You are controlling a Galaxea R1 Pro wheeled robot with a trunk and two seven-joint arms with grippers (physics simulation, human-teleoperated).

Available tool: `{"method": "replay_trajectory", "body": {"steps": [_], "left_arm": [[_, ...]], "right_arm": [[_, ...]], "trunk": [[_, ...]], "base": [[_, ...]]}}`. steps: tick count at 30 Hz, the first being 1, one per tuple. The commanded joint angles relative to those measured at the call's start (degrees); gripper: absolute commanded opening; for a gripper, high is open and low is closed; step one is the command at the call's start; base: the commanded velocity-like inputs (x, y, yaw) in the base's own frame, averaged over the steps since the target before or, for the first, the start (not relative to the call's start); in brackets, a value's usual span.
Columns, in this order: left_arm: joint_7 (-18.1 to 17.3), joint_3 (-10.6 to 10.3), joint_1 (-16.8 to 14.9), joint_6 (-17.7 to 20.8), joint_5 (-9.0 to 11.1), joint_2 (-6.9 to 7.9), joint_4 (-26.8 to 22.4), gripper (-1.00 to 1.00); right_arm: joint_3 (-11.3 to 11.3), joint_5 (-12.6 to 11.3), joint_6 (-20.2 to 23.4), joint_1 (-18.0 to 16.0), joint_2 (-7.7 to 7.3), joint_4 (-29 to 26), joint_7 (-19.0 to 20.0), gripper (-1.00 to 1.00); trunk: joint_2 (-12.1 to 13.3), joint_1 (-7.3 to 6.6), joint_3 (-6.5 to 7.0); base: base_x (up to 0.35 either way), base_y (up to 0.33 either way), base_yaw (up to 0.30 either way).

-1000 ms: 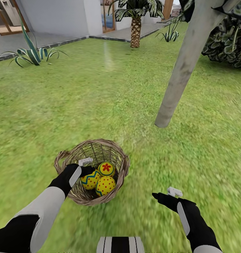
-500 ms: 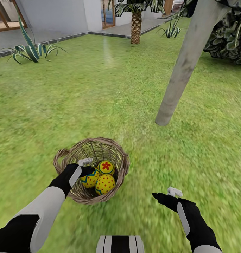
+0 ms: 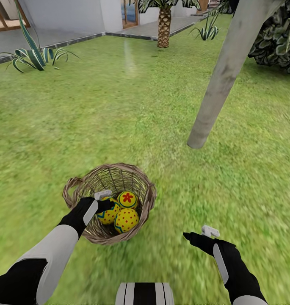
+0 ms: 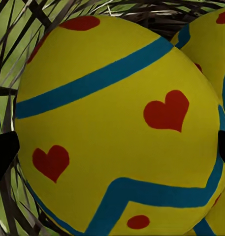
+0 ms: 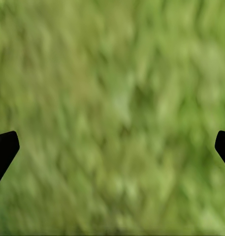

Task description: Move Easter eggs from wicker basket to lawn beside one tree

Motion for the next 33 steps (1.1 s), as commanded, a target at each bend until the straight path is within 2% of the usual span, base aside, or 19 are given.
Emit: {"method": "replay_trajectory", "body": {"steps": [1,16,28,29,33], "left_arm": [[0.5,0.1,0.0,0.3,0.2,-0.01,-0.1,1.00],[0.8,0.3,0.0,0.5,0.3,-0.05,0.0,1.00],[0.6,0.3,0.0,0.6,0.4,-0.08,-0.1,1.00],[0.6,0.3,0.0,0.6,0.4,-0.08,-0.1,-1.00],[0.6,0.3,0.0,0.6,0.4,-0.09,-0.1,-1.00]], "right_arm": [[-0.2,-0.4,0.4,0.0,0.06,-0.1,0.1,1.00],[-0.2,-0.3,0.4,0.0,0.06,-0.1,0.1,1.00],[-0.2,-0.3,0.4,0.0,0.06,-0.1,0.1,1.00],[-0.2,-0.3,0.4,0.0,0.06,-0.1,0.1,1.00],[-0.2,-0.3,0.4,0.0,0.06,-0.1,0.1,1.00]], "trunk": [[0.0,-0.01,-0.04],[-0.1,0.07,-0.71],[-0.1,0.07,-0.71],[-0.1,0.07,-0.71],[-0.1,0.07,-0.71]], "base": [[0.000,0.000,0.000],[0.000,0.000,0.000],[0.000,0.000,0.000],[0.000,0.000,0.000],[0.000,0.000,0.000]]}}
